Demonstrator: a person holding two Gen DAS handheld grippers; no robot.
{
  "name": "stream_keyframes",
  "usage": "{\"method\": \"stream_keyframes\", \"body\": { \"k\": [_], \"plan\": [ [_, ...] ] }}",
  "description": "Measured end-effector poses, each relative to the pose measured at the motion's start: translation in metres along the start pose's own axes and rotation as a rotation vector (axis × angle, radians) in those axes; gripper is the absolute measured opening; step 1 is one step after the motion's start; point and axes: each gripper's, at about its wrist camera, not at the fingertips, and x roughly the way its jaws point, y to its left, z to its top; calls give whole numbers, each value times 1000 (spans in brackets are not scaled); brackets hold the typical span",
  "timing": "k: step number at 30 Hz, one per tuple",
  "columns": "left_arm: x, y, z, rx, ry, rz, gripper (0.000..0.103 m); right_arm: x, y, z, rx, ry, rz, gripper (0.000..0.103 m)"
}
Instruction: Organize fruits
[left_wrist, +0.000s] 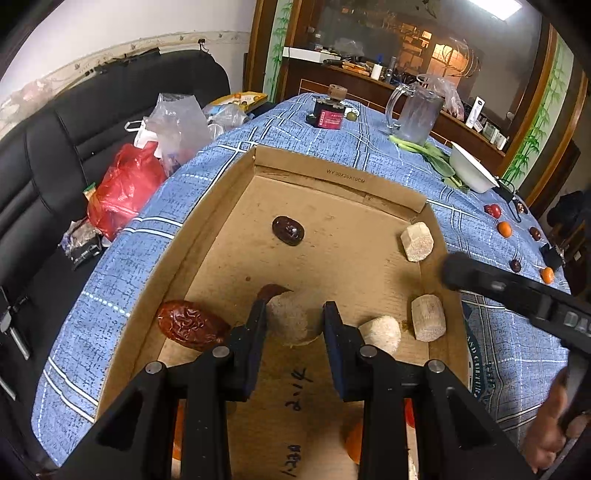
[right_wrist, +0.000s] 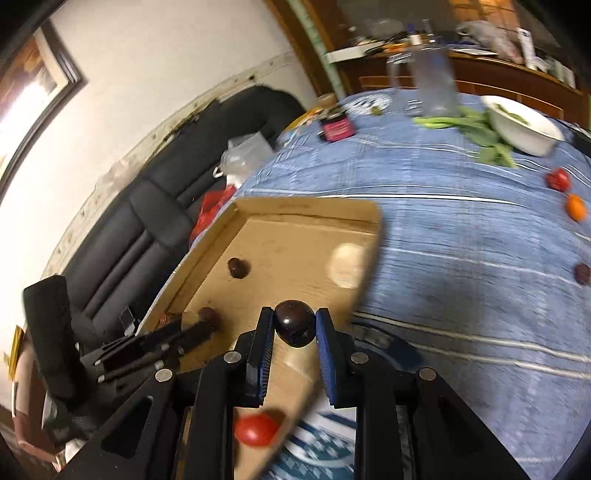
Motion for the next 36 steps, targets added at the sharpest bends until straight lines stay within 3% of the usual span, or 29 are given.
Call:
{"method": "stream_keyframes", "body": {
  "k": [9, 12, 14, 25, 29, 36],
  "plan": [
    [2, 1, 1, -4, 12, -9, 31, 48, 13, 7, -49, 74, -66, 26],
    [2, 5, 2, -21, 15, -15, 42, 49, 11, 7, -45, 66, -75, 26],
    [-1, 6, 1, -26, 4, -21, 50, 47, 10, 6, -32, 60, -65, 26],
    [-32, 5, -2, -33, -54, -21, 61, 18, 13, -2, 4, 12, -38, 28],
    [-46, 0, -5, -17, -83, -10, 66, 11, 15, -6, 16, -8, -36, 43],
    [-72, -7, -13, 22, -131, 21, 67, -7, 20, -11, 12, -49, -49, 43]
  ]
}}
